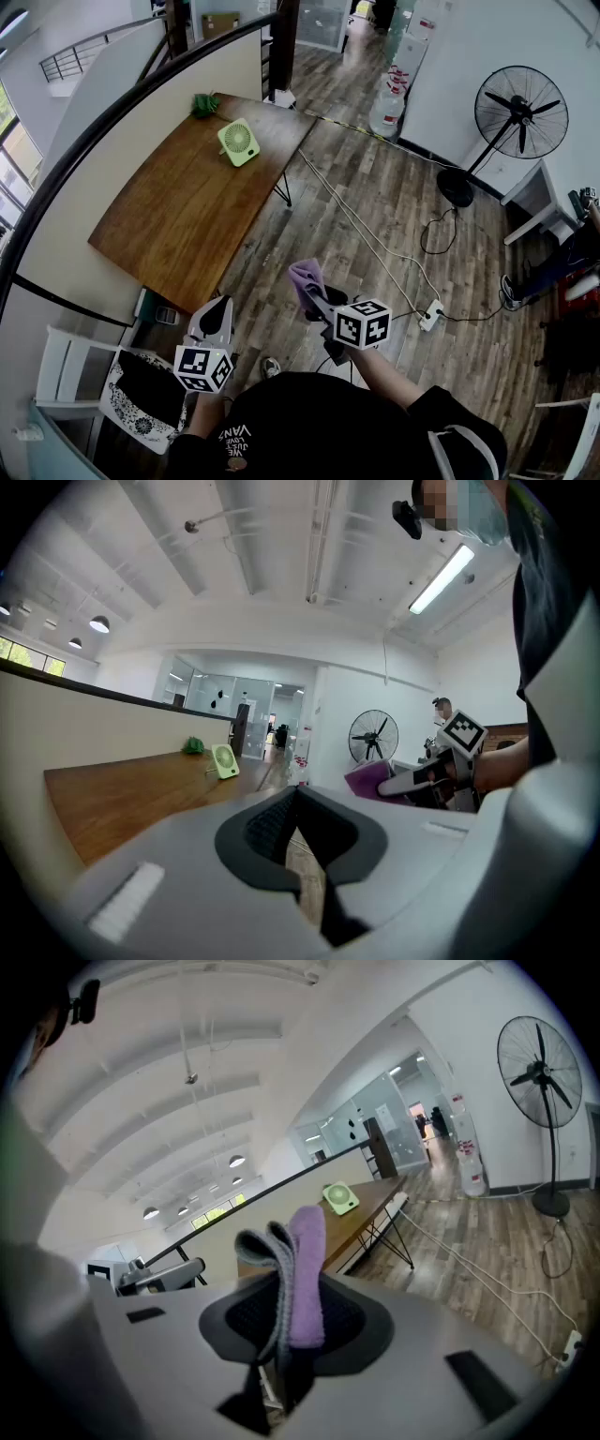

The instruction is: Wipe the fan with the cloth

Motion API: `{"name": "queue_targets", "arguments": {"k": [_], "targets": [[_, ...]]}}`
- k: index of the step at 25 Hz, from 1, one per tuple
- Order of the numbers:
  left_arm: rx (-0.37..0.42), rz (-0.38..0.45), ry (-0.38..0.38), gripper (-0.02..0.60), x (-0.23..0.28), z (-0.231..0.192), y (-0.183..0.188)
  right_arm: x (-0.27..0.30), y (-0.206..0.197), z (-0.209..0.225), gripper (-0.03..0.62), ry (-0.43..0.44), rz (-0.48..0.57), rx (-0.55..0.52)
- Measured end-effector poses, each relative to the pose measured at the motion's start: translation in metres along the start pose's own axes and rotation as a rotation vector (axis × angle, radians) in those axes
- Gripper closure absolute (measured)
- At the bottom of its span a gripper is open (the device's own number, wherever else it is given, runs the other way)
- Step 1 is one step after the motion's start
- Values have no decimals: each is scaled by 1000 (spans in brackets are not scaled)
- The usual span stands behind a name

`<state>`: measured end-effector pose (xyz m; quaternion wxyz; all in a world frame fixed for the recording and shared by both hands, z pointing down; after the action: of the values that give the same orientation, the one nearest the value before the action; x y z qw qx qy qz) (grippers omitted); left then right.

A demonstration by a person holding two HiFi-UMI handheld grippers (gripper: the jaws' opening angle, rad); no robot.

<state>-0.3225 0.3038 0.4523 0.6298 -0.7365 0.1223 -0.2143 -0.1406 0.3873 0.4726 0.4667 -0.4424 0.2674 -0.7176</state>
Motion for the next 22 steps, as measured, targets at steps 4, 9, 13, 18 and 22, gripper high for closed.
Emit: {"name": "queue_targets", "arguments": {"k": [4,9,13,18,22], "targets": [[-3,5,-10,569,3,-11,1,9,3,0,494,-16,11,4],[-8,16,-39,569,7,-21,3,17,11,-4,494,-34,57,3],[-22,13,-50,569,9,-36,4,27,13,-9,494,-47,74,22],[-17,6,-95,568,17,-50,5,33,16,-11,494,-68,93,37],[-27,9,-105,568,35,-57,8,42,22,-3,494,-77,88,45]]}}
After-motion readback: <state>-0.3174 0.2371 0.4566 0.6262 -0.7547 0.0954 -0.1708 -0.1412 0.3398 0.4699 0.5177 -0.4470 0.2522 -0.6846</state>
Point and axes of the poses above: the fingertips, and each gripper's own axes: x forward along the fingers, z to its right, y out of its top, the point moved 2 cm from there along -x, backward along the fingers, and after that the axes turned 2 degrees about x, right-handed, at the moved point
